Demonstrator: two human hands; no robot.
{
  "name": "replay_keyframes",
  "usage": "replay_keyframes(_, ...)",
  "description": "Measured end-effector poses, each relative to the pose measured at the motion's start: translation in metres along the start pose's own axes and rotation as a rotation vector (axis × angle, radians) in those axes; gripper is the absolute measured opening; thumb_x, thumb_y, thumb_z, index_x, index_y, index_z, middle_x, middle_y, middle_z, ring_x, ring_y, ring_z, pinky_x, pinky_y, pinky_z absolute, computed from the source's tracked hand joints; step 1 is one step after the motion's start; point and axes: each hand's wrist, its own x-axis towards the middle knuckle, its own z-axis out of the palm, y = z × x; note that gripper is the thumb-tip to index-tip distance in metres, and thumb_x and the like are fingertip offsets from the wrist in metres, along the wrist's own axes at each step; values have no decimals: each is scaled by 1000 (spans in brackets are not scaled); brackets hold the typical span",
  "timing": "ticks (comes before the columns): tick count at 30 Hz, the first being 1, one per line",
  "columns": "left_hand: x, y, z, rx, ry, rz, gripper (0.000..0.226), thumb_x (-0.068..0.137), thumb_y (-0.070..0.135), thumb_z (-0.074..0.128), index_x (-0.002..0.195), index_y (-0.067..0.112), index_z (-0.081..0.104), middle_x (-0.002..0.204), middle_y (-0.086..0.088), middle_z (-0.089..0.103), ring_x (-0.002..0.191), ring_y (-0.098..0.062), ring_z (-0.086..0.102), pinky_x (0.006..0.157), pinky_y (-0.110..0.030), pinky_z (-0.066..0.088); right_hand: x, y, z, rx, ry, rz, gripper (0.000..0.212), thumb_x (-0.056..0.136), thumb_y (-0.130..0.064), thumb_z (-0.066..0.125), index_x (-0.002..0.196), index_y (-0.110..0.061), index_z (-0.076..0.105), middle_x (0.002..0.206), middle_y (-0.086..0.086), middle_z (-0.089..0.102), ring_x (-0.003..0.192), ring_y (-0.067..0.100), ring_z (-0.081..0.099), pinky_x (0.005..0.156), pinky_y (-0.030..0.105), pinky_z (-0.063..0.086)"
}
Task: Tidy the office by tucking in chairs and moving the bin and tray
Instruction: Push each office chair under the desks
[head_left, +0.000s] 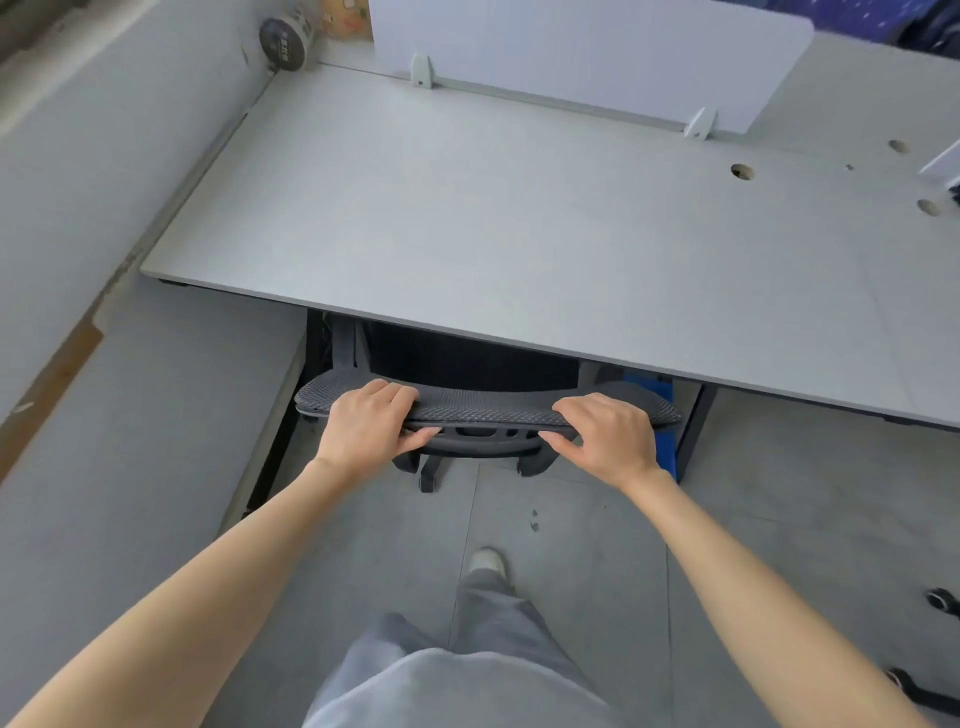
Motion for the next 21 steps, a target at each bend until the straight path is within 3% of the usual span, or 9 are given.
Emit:
replay_keyframes(6,21,-4,7,-6,-42,-42,56,86,59,35,74,11,62,61,1,61,59,-21,59,39,-27,39,17,20,10,16,-22,2,49,89,-55,40,80,-17,68,66,-5,68,62,16,65,44,21,42)
replay_keyframes(9,22,-3,5,-19,-93,-34,57,87,60,32,84,12,63,70,1,66,67,-21,62,41,-28,42,18,19,9,15,-39,9,52,89,-58,37,82,-17,69,70,-5,70,65,15,67,46,21,44)
replay_keyframes(12,23,-2,-2,-57,-119,6,48,85,52,41,99,11,62,90,-2,68,80,-25,63,53,-32,50,19,17,6,17,-73,28,45,84,-56,46,89,-17,69,73,-4,71,67,16,68,49,23,46)
replay_keyframes(16,22,6,-6,-130,-37,162,25,90,26,48,102,11,64,101,-4,68,89,-25,62,72,-33,49,23,13,0,43,-109,31,41,82,-50,50,98,-16,68,83,-3,72,75,19,68,54,26,49)
replay_keyframes(21,30,26,-6,-257,-89,174,24,90,20,48,103,8,64,101,-5,67,90,-23,58,71,-34,50,19,12,-2,60,-202,9,38,86,-44,51,95,-11,68,93,2,71,86,23,65,71,33,49)
